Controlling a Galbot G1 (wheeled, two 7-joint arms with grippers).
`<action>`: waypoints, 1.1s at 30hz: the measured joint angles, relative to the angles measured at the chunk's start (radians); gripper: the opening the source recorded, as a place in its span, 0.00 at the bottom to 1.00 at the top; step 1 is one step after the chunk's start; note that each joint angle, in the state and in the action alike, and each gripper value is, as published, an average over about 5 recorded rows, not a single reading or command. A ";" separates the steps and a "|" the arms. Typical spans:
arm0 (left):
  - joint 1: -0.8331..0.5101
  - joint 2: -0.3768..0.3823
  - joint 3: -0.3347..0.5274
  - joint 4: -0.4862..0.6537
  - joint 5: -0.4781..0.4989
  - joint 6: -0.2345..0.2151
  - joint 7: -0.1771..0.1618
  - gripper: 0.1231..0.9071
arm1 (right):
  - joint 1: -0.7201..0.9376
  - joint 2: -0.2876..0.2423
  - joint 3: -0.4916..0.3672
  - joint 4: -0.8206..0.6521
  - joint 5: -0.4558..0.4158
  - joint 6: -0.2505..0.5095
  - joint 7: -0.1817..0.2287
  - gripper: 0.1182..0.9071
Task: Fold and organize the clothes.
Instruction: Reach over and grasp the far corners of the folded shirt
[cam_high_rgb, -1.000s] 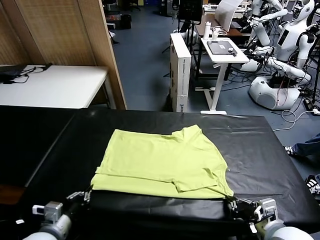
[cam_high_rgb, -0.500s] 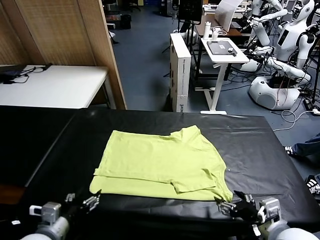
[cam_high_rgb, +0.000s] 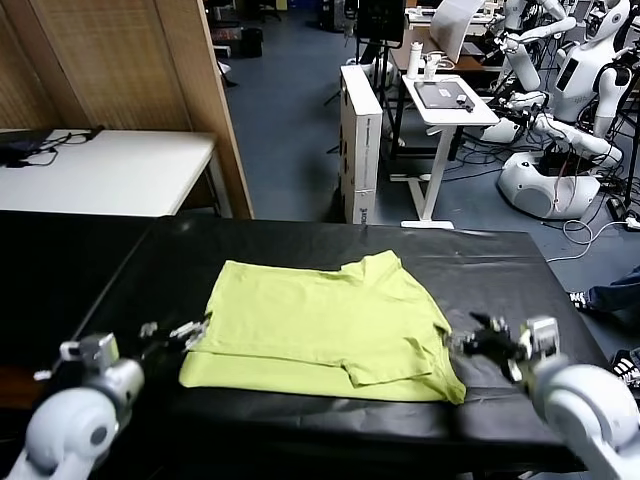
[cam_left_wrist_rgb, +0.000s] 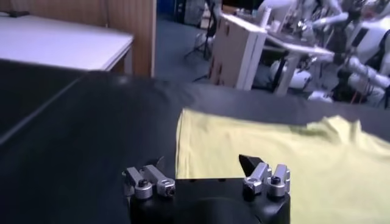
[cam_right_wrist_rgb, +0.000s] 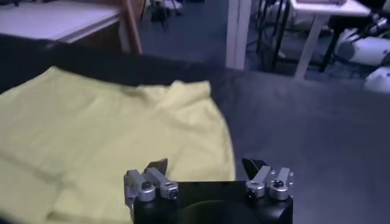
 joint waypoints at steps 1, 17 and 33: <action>-0.028 0.008 0.016 0.025 -0.010 0.001 0.001 1.00 | 0.029 0.009 -0.020 -0.027 0.000 0.000 0.001 1.00; -0.378 0.027 0.244 0.371 0.036 0.006 0.072 1.00 | 0.366 0.133 -0.292 -0.361 0.025 0.024 -0.015 1.00; -0.516 -0.037 0.307 0.595 0.083 -0.028 0.116 1.00 | 0.448 0.185 -0.365 -0.487 -0.009 0.057 -0.070 1.00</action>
